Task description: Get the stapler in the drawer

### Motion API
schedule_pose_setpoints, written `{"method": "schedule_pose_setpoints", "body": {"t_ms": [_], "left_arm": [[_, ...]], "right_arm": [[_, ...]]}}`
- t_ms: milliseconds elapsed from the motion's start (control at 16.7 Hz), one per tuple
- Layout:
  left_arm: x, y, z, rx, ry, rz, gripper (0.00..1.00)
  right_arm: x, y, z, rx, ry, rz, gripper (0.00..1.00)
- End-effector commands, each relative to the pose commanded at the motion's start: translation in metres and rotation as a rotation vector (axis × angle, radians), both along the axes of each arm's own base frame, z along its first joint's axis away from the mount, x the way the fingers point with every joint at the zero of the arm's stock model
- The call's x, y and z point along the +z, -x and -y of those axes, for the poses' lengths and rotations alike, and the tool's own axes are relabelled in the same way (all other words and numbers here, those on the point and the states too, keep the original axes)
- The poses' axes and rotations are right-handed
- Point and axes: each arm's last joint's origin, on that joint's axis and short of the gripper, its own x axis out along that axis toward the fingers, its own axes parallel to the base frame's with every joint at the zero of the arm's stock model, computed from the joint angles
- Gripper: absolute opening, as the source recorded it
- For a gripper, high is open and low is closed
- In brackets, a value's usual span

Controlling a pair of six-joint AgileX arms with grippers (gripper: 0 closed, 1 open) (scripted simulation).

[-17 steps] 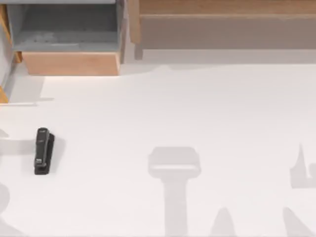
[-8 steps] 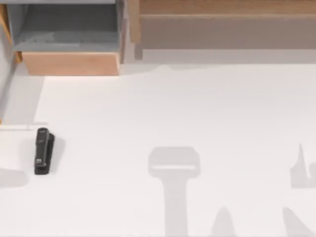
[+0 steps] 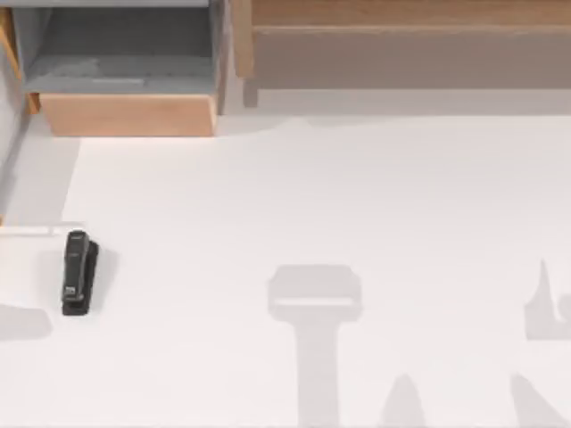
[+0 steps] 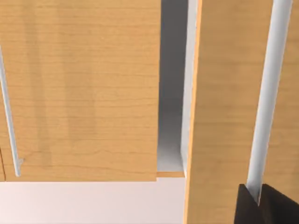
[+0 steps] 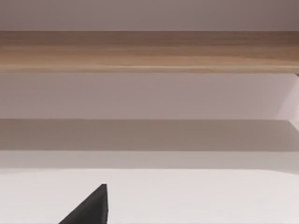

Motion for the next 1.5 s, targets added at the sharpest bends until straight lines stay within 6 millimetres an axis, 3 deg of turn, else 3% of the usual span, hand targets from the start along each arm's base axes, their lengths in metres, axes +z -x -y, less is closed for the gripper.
{"method": "schedule_pose_setpoints", "body": {"t_ms": [540, 1080, 1500], "left_arm": [[0.0, 0.0, 0.0, 0.0, 0.0, 0.0, 0.98], [0.0, 0.0, 0.0, -0.001, -0.001, 0.001, 1.0], [0.0, 0.016, 0.0, -0.001, 0.0, 0.0, 1.0]], "right_arm": [[0.0, 0.0, 0.0, 0.0, 0.0, 0.0, 1.0], [0.0, 0.0, 0.0, 0.0, 0.0, 0.0, 1.0], [0.0, 0.0, 0.0, 0.0, 0.0, 0.0, 1.0]]}}
